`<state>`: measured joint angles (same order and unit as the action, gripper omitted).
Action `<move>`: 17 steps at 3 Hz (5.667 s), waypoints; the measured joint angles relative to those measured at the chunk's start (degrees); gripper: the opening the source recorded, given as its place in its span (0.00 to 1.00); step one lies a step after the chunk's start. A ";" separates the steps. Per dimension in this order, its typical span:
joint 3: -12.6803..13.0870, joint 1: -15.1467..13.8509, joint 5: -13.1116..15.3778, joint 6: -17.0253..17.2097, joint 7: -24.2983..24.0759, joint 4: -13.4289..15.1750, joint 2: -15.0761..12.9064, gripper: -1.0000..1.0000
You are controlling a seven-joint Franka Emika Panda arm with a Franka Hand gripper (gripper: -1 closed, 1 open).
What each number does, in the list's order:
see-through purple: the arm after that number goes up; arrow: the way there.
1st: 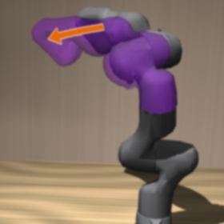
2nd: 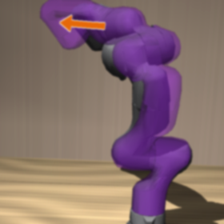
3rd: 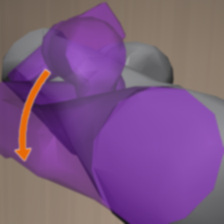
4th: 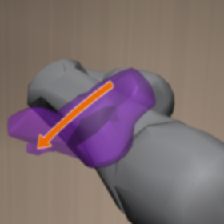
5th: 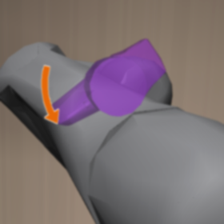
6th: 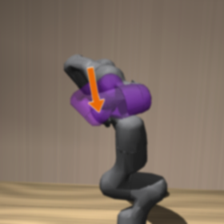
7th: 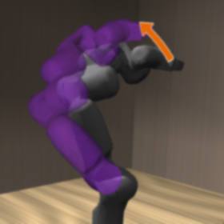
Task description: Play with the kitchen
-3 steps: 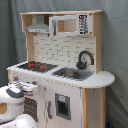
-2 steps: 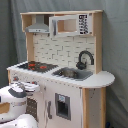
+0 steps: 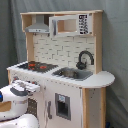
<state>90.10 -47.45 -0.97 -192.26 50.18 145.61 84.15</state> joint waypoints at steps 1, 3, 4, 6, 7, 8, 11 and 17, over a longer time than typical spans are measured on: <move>-0.02 0.00 -0.03 0.00 -0.08 0.07 0.00 0.00; -0.13 0.32 -0.19 -0.10 -8.67 1.20 -0.16 0.00; -0.16 0.39 -0.22 -0.04 -15.50 1.21 -0.75 0.00; -0.21 0.52 -0.32 0.08 -27.34 1.22 -1.46 0.00; -0.23 0.58 -0.35 0.11 -33.19 1.23 -1.78 0.00; -0.28 0.64 -0.41 0.12 -39.91 1.25 -2.25 0.00; -0.21 0.94 -0.43 0.11 -57.69 1.32 -4.33 0.00; 0.37 3.98 -0.30 -0.33 -39.18 0.50 -2.20 1.00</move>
<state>90.47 -43.48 -1.27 -192.60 11.00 146.10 81.95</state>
